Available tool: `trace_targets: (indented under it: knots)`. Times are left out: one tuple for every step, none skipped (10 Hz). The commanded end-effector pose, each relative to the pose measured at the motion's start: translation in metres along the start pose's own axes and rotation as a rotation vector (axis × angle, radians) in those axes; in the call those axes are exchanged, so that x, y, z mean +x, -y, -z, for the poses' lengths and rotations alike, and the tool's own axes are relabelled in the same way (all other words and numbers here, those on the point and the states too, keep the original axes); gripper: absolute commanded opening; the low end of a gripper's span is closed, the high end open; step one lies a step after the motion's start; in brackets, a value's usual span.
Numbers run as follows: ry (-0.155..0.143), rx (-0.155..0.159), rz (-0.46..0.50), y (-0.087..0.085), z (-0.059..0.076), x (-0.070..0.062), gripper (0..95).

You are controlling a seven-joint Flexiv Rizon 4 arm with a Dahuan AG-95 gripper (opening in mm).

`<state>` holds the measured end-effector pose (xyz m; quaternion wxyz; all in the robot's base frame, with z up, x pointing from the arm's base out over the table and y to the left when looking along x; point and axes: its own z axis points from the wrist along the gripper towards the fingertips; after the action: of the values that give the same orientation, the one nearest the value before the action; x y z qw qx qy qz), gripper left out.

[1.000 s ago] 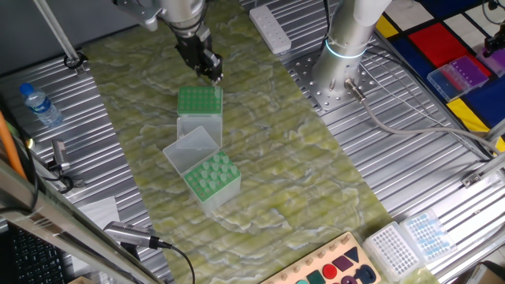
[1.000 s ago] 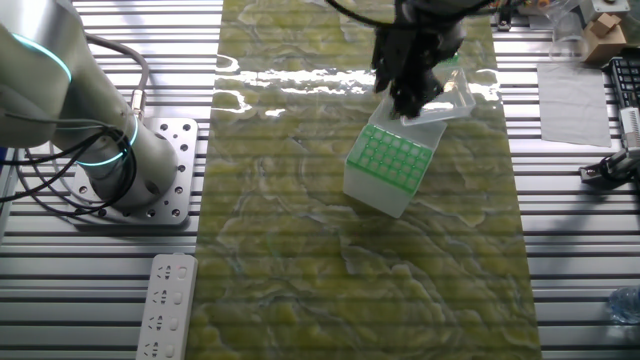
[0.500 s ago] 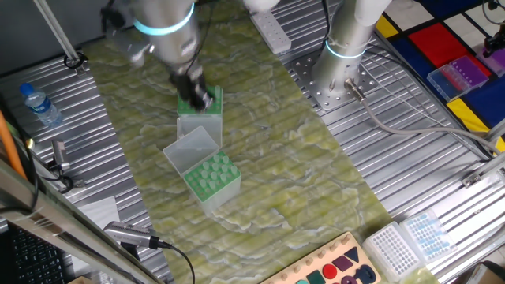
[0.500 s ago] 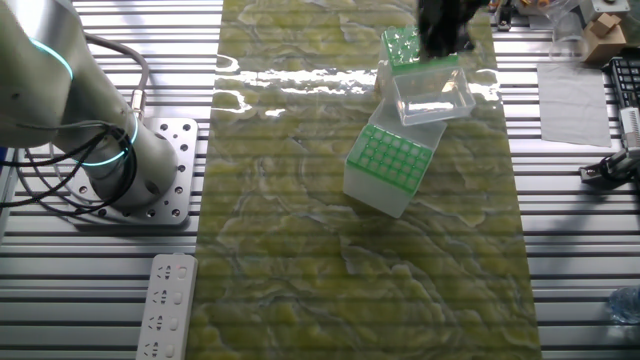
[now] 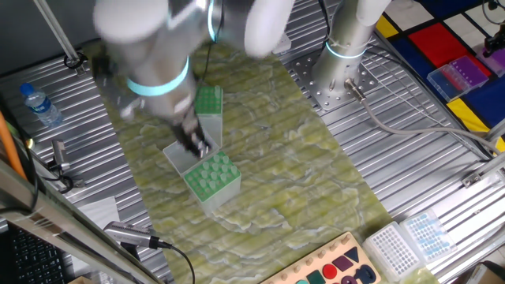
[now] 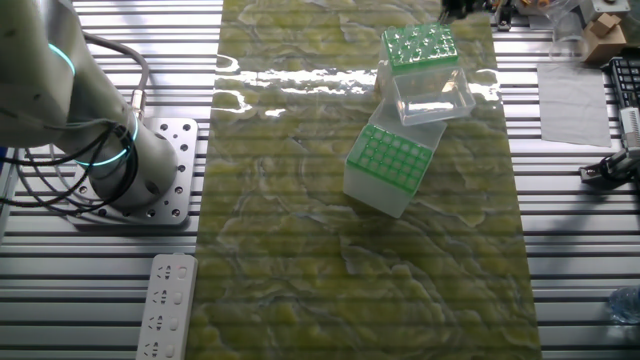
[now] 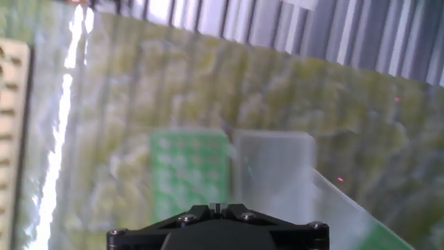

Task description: Transfer all large pipette tips from one holder to another

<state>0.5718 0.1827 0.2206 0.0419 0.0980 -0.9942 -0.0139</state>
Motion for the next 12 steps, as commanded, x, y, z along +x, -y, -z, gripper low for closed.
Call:
trace_targets:
  knots:
    - [0.007,0.002,-0.025,-0.005,-0.012,-0.008,0.0]
    - [0.013,0.003,-0.028,-0.004,-0.020,-0.010,0.0]
    - [0.021,0.004,-0.032,-0.004,-0.026,-0.011,19.0]
    - [0.028,0.005,-0.033,-0.004,-0.031,-0.012,19.0]
    - [0.037,0.006,-0.035,-0.005,-0.034,-0.012,19.0]
    - [0.044,0.005,-0.035,-0.006,-0.036,-0.012,19.0]
    - [0.045,0.006,-0.036,-0.008,-0.040,-0.012,19.0]
    - [0.043,0.007,-0.036,-0.009,-0.043,-0.012,19.0]
    - [0.045,0.007,-0.040,-0.012,-0.046,-0.011,19.0]
    - [0.045,0.007,-0.044,-0.013,-0.048,-0.011,19.0]
    - [0.048,0.007,-0.050,-0.015,-0.050,-0.011,19.0]
    - [0.057,0.008,-0.058,-0.016,-0.053,-0.011,19.0]
